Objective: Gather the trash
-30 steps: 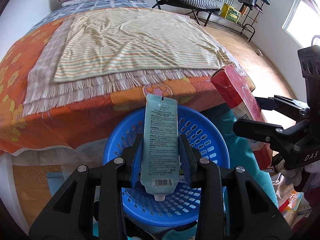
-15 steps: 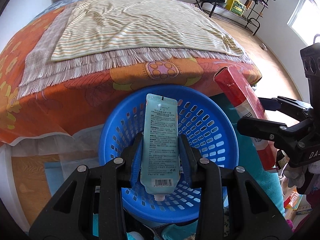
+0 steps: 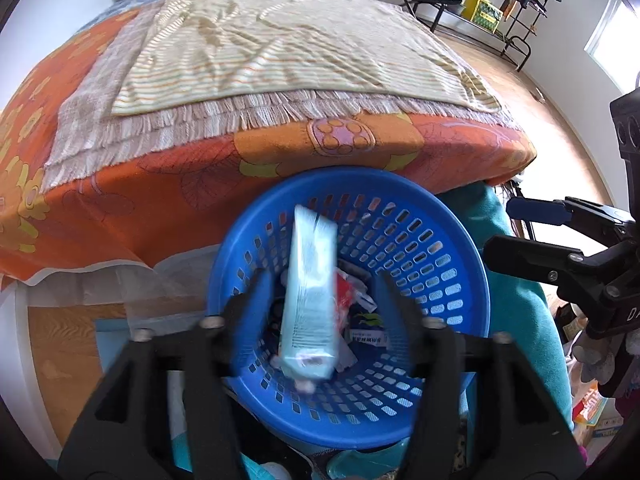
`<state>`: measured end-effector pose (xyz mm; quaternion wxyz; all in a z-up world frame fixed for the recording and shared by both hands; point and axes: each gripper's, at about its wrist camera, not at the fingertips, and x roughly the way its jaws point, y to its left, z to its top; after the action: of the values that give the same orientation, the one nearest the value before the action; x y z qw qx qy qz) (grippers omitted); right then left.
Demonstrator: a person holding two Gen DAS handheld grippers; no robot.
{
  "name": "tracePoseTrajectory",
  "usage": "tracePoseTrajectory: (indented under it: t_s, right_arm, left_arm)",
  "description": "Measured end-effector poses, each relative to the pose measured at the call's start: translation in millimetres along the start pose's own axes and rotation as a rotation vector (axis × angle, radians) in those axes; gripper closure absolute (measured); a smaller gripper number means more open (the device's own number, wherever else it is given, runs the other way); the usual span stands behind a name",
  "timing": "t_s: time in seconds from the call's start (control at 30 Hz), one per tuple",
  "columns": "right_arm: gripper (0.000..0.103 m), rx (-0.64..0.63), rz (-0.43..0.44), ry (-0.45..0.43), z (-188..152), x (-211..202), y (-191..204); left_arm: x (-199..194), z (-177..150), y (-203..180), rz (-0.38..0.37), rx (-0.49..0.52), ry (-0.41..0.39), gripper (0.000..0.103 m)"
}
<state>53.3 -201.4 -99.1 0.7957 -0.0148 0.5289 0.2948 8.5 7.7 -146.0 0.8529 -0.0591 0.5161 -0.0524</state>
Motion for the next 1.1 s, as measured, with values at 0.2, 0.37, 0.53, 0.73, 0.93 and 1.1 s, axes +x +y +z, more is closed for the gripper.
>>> tracePoseTrajectory:
  t_s: [0.2, 0.37, 0.53, 0.73, 0.93, 1.1]
  right_arm:
    - [0.014, 0.009, -0.002, -0.008, 0.3, -3.0, -2.9]
    - [0.014, 0.009, -0.005, -0.024, 1.5, -8.7, -2.7]
    - [0.014, 0.007, -0.013, -0.050, 6.0, -16.0, -1.8]
    - [0.014, 0.001, -0.009, -0.084, 15.1, -25.6, -0.7]
    - [0.014, -0.013, -0.010, -0.127, 27.4, -36.4, 4.2]
    - [0.014, -0.015, -0.021, -0.168, 36.8, -46.0, 3.8]
  left_arm:
    - [-0.9, -0.2, 0.2, 0.005, 0.002, 0.001, 0.043]
    - [-6.6, 2.0, 0.3, 0.007, -0.005, -0.017, 0.043]
    - [-18.2, 9.8, 0.5, 0.013, -0.022, -0.053, 0.040]
    - [-35.7, 23.8, -6.1, 0.025, -0.007, -0.112, 0.032]
    - [-50.6, 35.4, -9.8, 0.036, 0.010, -0.157, 0.026]
    - [-60.4, 46.4, -9.6, 0.042, 0.009, -0.183, 0.026]
